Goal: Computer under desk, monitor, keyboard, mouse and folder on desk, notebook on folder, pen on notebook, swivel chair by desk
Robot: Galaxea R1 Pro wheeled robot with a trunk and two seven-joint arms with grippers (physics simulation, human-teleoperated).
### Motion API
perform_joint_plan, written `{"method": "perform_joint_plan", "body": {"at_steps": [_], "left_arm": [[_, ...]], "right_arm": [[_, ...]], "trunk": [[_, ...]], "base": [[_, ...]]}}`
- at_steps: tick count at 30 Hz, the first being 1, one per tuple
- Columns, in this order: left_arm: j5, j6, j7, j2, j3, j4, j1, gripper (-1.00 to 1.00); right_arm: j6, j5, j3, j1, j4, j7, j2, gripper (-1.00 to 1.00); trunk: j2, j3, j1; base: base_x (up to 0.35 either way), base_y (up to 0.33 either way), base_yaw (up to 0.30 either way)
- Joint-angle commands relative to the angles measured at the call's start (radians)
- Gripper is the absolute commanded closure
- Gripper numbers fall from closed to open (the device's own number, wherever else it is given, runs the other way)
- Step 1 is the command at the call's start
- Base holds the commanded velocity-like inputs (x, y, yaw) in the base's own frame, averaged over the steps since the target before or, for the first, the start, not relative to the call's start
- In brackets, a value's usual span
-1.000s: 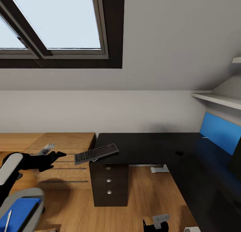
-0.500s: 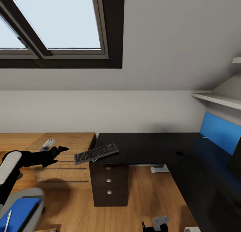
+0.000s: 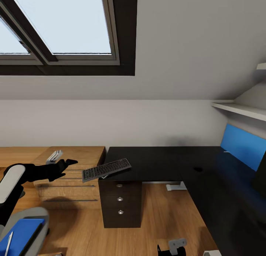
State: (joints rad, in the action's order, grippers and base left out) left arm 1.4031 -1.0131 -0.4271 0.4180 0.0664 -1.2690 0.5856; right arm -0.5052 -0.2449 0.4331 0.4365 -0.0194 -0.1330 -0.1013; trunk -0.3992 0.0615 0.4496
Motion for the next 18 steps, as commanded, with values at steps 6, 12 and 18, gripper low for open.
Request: {"method": "perform_joint_plan", "body": {"at_steps": [6, 12, 18], "left_arm": [[0.009, -0.002, -0.011, 0.000, -0.003, -0.001, 0.000, -1.00], [-0.009, 0.000, -0.012, -0.001, -0.030, -0.001, 0.000, -1.00], [-0.043, 0.001, -0.011, -0.001, -0.037, -0.001, 0.000, -1.00]], "right_arm": [[-0.005, -0.007, 0.009, 0.001, -0.001, -0.003, 0.000, -1.00], [-0.005, -0.007, 0.009, 0.001, -0.001, -0.004, 0.000, -1.00], [-0.006, -0.007, 0.007, 0.001, -0.001, -0.004, 0.000, -1.00]], "trunk": [[-0.001, 0.000, 0.000], [-0.001, 0.000, 0.000], [-0.001, 0.000, 0.000]], "base": [[0.000, -0.001, 0.000], [0.000, -0.066, 0.000], [0.000, -0.048, 0.000]]}}
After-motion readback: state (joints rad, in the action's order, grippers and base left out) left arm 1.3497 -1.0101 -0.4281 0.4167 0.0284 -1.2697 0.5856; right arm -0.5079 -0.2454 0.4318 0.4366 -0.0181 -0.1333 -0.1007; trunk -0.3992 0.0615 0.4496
